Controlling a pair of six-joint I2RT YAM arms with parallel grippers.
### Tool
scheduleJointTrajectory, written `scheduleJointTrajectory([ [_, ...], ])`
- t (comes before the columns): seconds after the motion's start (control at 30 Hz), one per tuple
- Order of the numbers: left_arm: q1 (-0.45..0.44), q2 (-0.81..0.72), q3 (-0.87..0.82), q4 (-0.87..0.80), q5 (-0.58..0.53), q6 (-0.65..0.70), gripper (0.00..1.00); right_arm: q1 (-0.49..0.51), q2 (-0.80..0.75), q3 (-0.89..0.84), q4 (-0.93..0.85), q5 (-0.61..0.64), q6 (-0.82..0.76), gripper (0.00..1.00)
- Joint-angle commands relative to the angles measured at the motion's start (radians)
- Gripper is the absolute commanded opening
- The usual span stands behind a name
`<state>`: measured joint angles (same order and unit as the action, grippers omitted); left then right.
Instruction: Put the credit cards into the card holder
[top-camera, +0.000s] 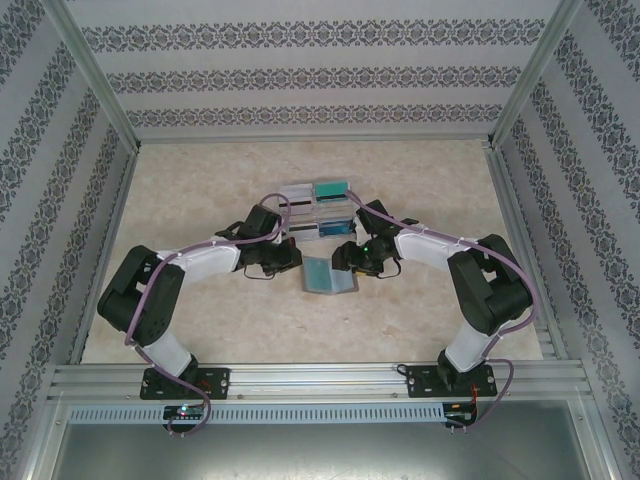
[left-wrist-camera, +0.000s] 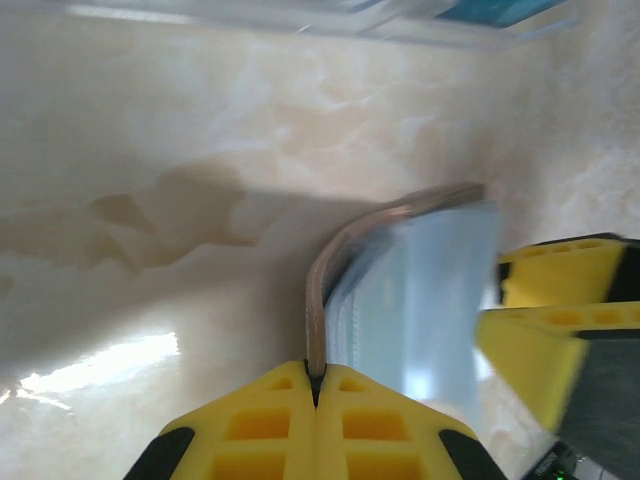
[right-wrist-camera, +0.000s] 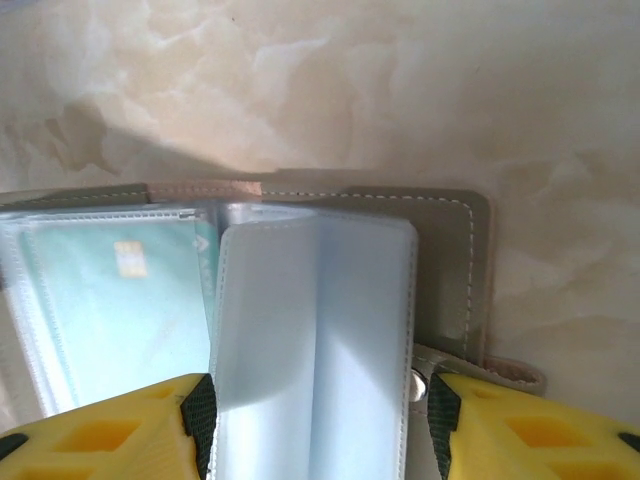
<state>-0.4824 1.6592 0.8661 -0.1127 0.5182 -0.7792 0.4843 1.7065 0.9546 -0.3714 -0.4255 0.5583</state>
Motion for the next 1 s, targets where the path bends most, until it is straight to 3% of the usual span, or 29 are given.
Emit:
scheduleJointTrajectory([
  [0.0,0.011,0.018,-0.040,0.044,0.002,-0.007,0.00,0.004,0.008,0.022,-0.047,0.051,-0.039,0.61],
  [0.63,0.011,0.017,-0.032,-0.035,-0.044,0.042,0.01,-0.068,-0.010,0.019,-0.116,0.090,-0.099,0.60],
  [0.87,0.012,0.011,-0.020,-0.071,-0.066,0.062,0.15,-0.105,-0.049,0.021,-0.152,0.103,-0.130,0.60],
  [0.97,0.011,-0.006,-0.019,-0.087,-0.085,0.059,0.36,-0.116,-0.078,0.024,-0.155,0.082,-0.123,0.60],
])
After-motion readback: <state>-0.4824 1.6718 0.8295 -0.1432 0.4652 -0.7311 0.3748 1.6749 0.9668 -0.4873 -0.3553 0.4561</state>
